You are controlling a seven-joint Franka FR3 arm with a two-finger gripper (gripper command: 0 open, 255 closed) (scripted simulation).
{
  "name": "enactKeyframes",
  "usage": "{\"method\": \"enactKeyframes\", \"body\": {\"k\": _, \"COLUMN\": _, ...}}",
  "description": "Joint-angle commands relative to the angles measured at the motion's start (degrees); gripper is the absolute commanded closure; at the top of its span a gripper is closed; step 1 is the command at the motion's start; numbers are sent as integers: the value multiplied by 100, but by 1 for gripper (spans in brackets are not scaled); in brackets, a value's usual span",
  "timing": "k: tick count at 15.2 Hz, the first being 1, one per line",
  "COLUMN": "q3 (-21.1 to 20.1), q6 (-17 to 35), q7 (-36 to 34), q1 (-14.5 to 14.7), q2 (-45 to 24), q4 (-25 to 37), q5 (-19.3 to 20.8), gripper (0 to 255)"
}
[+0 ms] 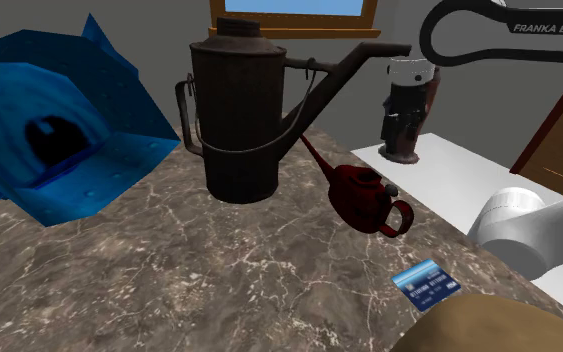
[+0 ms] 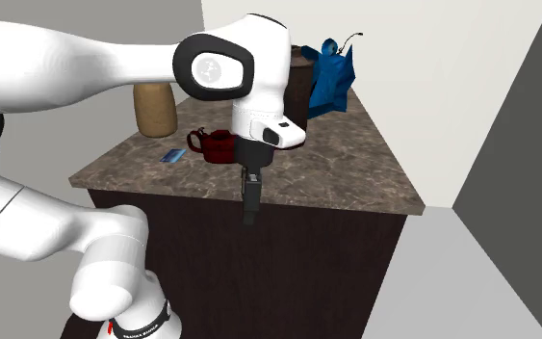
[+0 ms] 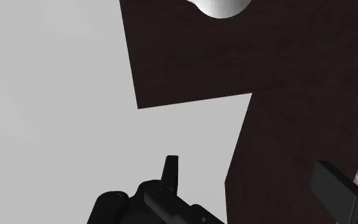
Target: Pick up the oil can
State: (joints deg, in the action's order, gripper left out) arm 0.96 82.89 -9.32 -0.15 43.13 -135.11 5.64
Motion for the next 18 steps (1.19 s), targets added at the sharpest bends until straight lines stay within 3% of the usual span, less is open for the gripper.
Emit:
{"method": "enactKeyframes", "body": {"k": 1, "q3": 0, "q6": 0, "q7": 0, "q1": 0, "q2": 0, "q4": 0, "q5": 0, "gripper": 0}}
{"method": "enactKeyframes", "body": {"k": 11, "q3": -1240, "q6": -305, "q7": -2188, "q1": 100, "q2": -496, "q4": 796, "q5": -1252, "gripper": 0}}
{"method": "enactKeyframes", "body": {"k": 18, "q3": -2059, "q6": -306, "q7": -3752, "q1": 44, "q2": -1291, "q4": 1765, "q5": -1854, "gripper": 0}}
